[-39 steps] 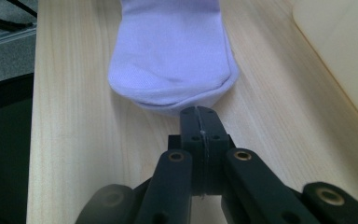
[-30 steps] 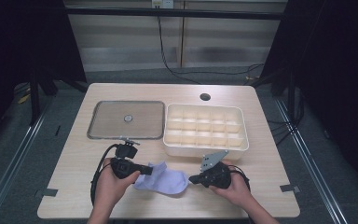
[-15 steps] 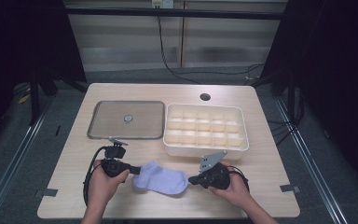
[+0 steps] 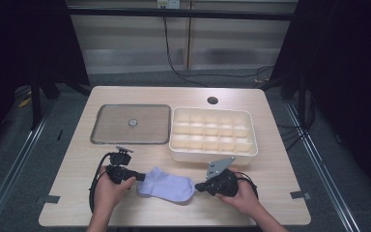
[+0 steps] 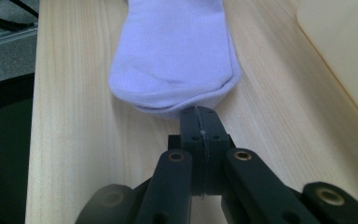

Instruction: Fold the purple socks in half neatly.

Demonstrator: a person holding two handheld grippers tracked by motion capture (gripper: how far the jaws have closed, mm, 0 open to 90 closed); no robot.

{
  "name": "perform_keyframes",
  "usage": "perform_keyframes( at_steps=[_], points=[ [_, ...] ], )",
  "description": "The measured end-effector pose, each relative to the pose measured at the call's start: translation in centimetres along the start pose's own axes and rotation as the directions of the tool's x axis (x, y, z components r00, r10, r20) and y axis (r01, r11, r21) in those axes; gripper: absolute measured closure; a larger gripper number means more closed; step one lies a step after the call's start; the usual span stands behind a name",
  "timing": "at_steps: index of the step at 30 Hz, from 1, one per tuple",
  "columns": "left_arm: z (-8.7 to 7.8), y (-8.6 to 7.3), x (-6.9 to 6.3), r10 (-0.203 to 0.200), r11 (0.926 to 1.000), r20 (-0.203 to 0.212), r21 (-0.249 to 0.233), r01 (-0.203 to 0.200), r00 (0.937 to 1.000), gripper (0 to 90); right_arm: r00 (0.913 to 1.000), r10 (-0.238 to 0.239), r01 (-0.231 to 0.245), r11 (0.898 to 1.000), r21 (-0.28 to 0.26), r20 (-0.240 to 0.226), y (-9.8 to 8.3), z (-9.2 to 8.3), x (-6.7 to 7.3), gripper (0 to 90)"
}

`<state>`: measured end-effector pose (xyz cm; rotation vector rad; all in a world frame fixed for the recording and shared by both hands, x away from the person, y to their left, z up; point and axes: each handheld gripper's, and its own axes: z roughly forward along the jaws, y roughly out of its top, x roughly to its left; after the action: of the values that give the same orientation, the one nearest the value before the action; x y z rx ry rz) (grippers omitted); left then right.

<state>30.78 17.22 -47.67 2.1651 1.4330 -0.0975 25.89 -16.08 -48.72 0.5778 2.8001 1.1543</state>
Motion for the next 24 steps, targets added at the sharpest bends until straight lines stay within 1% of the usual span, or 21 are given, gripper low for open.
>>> perform_keyframes(
  at_steps=[1,2,3,6,7,8,9,10,11,12,13,14,16,17,18,19,22,23,24],
  points=[
    [0.1,0.0,0.0,0.013,0.9999,0.001,-0.002,-0.013,0.9999,63.4,1.0000,0.000,0.000,1.000,0.000,0.000,0.0,0.0,0.0,90.0],
    [0.2,0.1,-0.3,0.014,0.9999,-0.001,-0.008,-0.014,0.9999,62.8,1.0000,-0.003,0.003,1.000,-0.001,0.001,0.0,0.0,0.0,90.0],
    [0.3,0.1,-0.5,0.026,0.9996,-0.017,-0.013,-0.026,0.9995,62.9,1.0000,-0.003,0.003,1.000,0.001,0.002,0.0,0.0,0.0,90.0],
    [0.5,0.3,-1.2,0.062,0.9981,-0.059,-0.002,-0.062,0.9963,64.3,1.0000,-0.006,0.006,1.000,0.000,0.002,-0.1,0.0,-0.1,90.0],
    [0.6,0.2,-1.5,0.082,0.9966,-0.076,-0.003,-0.083,0.9937,65.6,1.0000,-0.004,0.004,1.000,0.001,0.006,-0.1,0.0,-0.2,90.0],
    [0.6,0.2,-1.9,0.105,0.9945,-0.097,0.002,-0.105,0.9898,67.0,1.0000,-0.004,0.004,1.000,-0.001,0.004,-0.1,0.0,-0.2,90.0],
    [0.7,0.0,-2.3,0.120,0.9927,-0.128,0.003,-0.121,0.9845,68.4,1.0000,-0.003,0.003,1.000,0.001,0.003,-0.1,-0.1,-0.2,90.0],
    [0.8,0.0,-2.7,0.140,0.9901,-0.155,0.014,-0.139,0.9780,70.0,1.0000,0.002,-0.002,1.000,-0.001,0.004,-0.1,-0.1,-0.2,90.0],
    [0.9,0.1,-3.0,0.154,0.9881,-0.169,0.030,-0.151,0.9736,71.0,1.0000,0.004,-0.004,1.000,-0.003,0.006,-0.1,-0.2,-0.2,90.0],
    [0.9,0.2,-3.2,0.156,0.9877,-0.181,0.044,-0.150,0.9711,72.2,1.0000,0.000,0.000,1.000,-0.006,0.007,-0.2,-0.2,-0.3,90.0],
    [1.0,0.3,-3.4,0.143,0.9894,-0.185,0.051,-0.136,0.9722,72.8,1.0000,0.002,-0.002,1.000,-0.005,0.008,-0.2,-0.2,-0.3,90.0],
    [1.0,0.4,-3.4,0.139,0.9897,-0.180,0.060,-0.130,0.9739,74.6,0.9999,-0.005,0.005,1.000,-0.005,0.009,-0.2,-0.2,-0.3,90.0],
    [1.0,0.6,-3.5,0.127,0.9907,-0.184,0.070,-0.116,0.9747,77.7,0.9999,-0.008,0.008,1.000,0.002,0.011,-0.2,-0.3,-0.1,90.0],
    [1.1,0.6,-3.6,0.121,0.9914,-0.183,0.071,-0.110,0.9756,78.7,0.9999,-0.010,0.010,1.000,0.002,0.014,-0.3,-0.3,-0.1,90.0],
    [1.0,0.6,-3.5,0.126,0.9908,-0.181,0.072,-0.115,0.9754,79.1,0.9998,-0.011,0.011,1.000,0.004,0.016,-0.3,-0.3,-0.1,90.0],
    [1.0,0.6,-3.5,0.111,0.9927,-0.177,0.067,-0.100,0.9779,80.0,0.9999,-0.004,0.004,1.000,0.001,0.015,-0.3,-0.5,-0.1,90.0],
    [1.0,0.6,-3.4,0.108,0.9930,-0.166,0.066,-0.098,0.9803,80.5,0.9999,0.005,-0.005,1.000,-0.001,0.016,-0.3,-0.6,-0.2,90.0],
    [1.0,0.6,-3.3,0.092,0.9945,-0.160,0.064,-0.082,0.9828,80.8,0.9999,0.001,-0.001,1.000,-0.008,0.014,-0.4,-0.6,-0.3,90.0],
    [1.0,0.5,-3.3,0.086,0.9951,-0.153,0.063,-0.077,0.9845,80.9,0.9999,-0.001,0.001,1.000,-0.008,0.012,-0.4,-0.7,-0.3,90.0]
  ],
)
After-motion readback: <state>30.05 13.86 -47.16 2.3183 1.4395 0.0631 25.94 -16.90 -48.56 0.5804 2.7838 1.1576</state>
